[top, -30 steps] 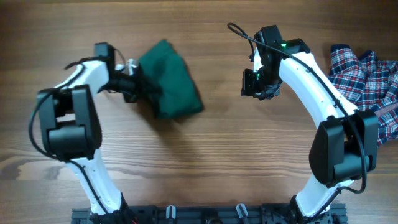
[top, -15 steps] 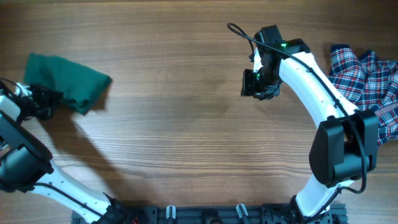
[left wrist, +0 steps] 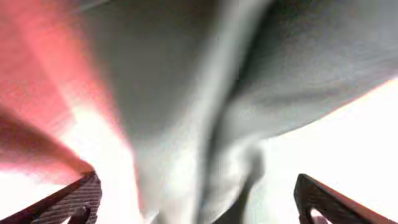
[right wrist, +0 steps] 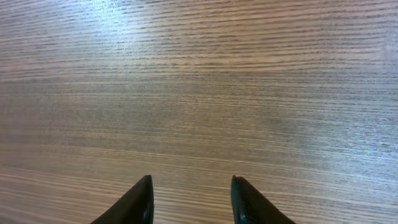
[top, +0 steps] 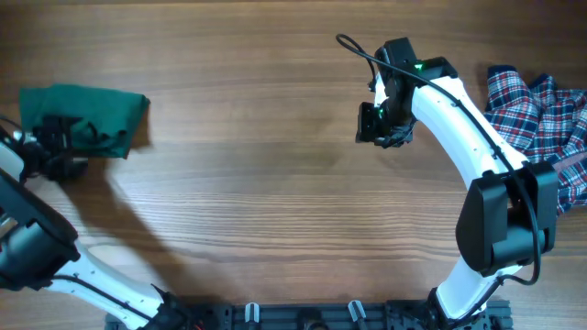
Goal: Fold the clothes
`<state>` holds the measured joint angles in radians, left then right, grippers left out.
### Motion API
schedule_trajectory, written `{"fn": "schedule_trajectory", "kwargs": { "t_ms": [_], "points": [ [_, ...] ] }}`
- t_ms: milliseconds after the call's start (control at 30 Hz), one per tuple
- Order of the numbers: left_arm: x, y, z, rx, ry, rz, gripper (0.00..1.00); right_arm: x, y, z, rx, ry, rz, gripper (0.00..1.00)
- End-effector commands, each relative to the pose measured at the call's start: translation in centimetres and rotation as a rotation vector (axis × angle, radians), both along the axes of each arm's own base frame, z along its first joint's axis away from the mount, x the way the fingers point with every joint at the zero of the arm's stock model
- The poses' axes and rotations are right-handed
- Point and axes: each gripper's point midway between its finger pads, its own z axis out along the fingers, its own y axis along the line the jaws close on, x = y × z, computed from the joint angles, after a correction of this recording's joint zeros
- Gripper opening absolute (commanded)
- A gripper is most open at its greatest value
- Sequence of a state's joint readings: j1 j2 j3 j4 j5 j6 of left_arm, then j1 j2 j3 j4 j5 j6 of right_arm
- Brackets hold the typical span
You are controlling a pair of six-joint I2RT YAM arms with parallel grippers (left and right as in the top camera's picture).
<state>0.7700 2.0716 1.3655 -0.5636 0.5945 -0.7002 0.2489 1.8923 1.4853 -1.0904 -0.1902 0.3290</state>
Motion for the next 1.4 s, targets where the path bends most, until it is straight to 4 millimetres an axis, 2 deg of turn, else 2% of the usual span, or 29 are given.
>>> {"fn": "schedule_trajectory", "kwargs": {
  "t_ms": [0,33,133,167,200,233,300,333,367,400,433,500,567,600,700,733,800,900,933,967,1100,1200,1267,1300,1333,1367],
  "points": [
    [-2.1,0.9,3.3,-0.01,-0.055,-0.002,1.0,0.1,-0.3,0.6,-0.009,-0.018,-0.015,0.4],
    [-2.5,0.3,6.2,0.01,-0.1,-0.026,1.0,0.2,-0.3,0.6,-0.008,-0.021,-0.014,0.4],
    [-3.2,-1.2,12.8,0.165,-0.193,-0.119,1.0,0.2,-0.3,0.6,-0.008,-0.021,-0.014,0.41],
    [-3.2,-3.0,16.4,0.282,-0.259,-0.22,1.0,0.2,-0.2,0.6,-0.005,-0.021,-0.01,0.41],
    [-3.2,-4.3,17.8,0.333,-0.29,-0.278,0.99,0.2,-0.2,0.6,-0.006,-0.024,0.006,0.41],
    [-2.6,-8.4,20.9,0.426,-0.366,-0.422,1.0,0.2,-0.3,0.7,-0.008,-0.034,0.046,0.48],
    [-1.9,-12.5,22.9,0.504,-0.444,-0.575,0.99,0.3,-0.4,1.4,-0.005,-0.053,0.057,0.48],
    [-1.6,-15.6,23.9,0.539,-0.495,-0.677,0.98,0.4,-0.6,2.2,0.001,-0.081,0.053,0.48],
    [-1.4,-17.9,24.5,0.566,-0.52,-0.747,0.96,0.8,-0.8,4.3,0.012,-0.148,0.049,0.48],
    [-1.3,-21.2,24.7,0.618,-0.515,-0.83,0.93,1.0,-1.3,5.9,0.013,-0.197,0.037,0.51],
    [-1.4,-23.5,24.6,0.66,-0.494,-0.881,0.93,1.2,-2.5,8.7,-0.001,-0.281,0.006,0.55],
    [-2.0,-28.9,23.3,0.736,-0.419,-0.999,0.93,0.6,-6.4,15.0,-0.055,-0.47,-0.114,0.8],
    [-2.7,-31.1,22.0,0.836,-0.32,-1.031,0.93,-0.6,-9.4,18.9,-0.057,-0.583,-0.236,0.87],
    [-3.0,-31.7,21.6,0.899,-0.269,-1.025,0.98,-1.7,-11.1,21.2,-0.048,-0.649,-0.303,0.89],
    [-4.4,-35.5,21.5,0.967,-0.272,-1.081,1.0,-4.3,-13.0,25.0,-0.04,-0.774,-0.332,0.96],
    [-4.6,-36.1,21.5,0.978,-0.28,-1.096,0.99,-4.8,-13.0,25.7,-0.047,-0.8,-0.317,0.99],
    [-4.8,-36.5,21.6,1.016,-0.278,-1.102,1.0,-5.7,-12.9,26.7,-0.047,-0.838,-0.31,0.99],
    [-5.1,-36.3,21.4,1.016,-0.261,-1.11,1.0,-5.7,-12.9,26.4,-0.044,-0.824,-0.318,0.99],
    [-5.1,-36.5,21.4,0.994,-0.264,-1.103,1.0,-5.6,-12.9,26.3,-0.045,-0.817,-0.318,1.0],
    [-5.2,-37.5,21.4,0.911,-0.29,-1.079,1.0,-5.4,-12.9,26.1,-0.045,-0.81,-0.318,1.0],
    [-5.4,-38.0,21.3,0.882,-0.298,-1.092,1.0,-4.4,-13.0,24.8,-0.049,-0.765,-0.317,0.99],
    [-5.4,-38.0,21.3,0.882,-0.298,-1.092,1.0,-3.3,-13.2,22.9,-0.063,-0.7,-0.312,0.99],
    [-5.4,-38.0,21.3,0.882,-0.298,-1.092,1.0,-4.3,-13.6,21.2,-0.098,-0.611,-0.321,0.99],
    [-5.4,-38.0,21.3,0.882,-0.298,-1.092,1.0,-4.9,-14.2,21.0,-0.133,-0.602,-0.321,0.99],
    [-5.4,-38.0,21.3,0.882,-0.298,-1.092,1.0,-5.2,-14.1,21.3,-0.139,-0.622,-0.299,0.99],
    [-5.4,-38.0,21.3,0.882,-0.298,-1.092,1.0,-5.4,-14.0,23.0,-0.142,-0.713,-0.269,0.99]
  ]
}}
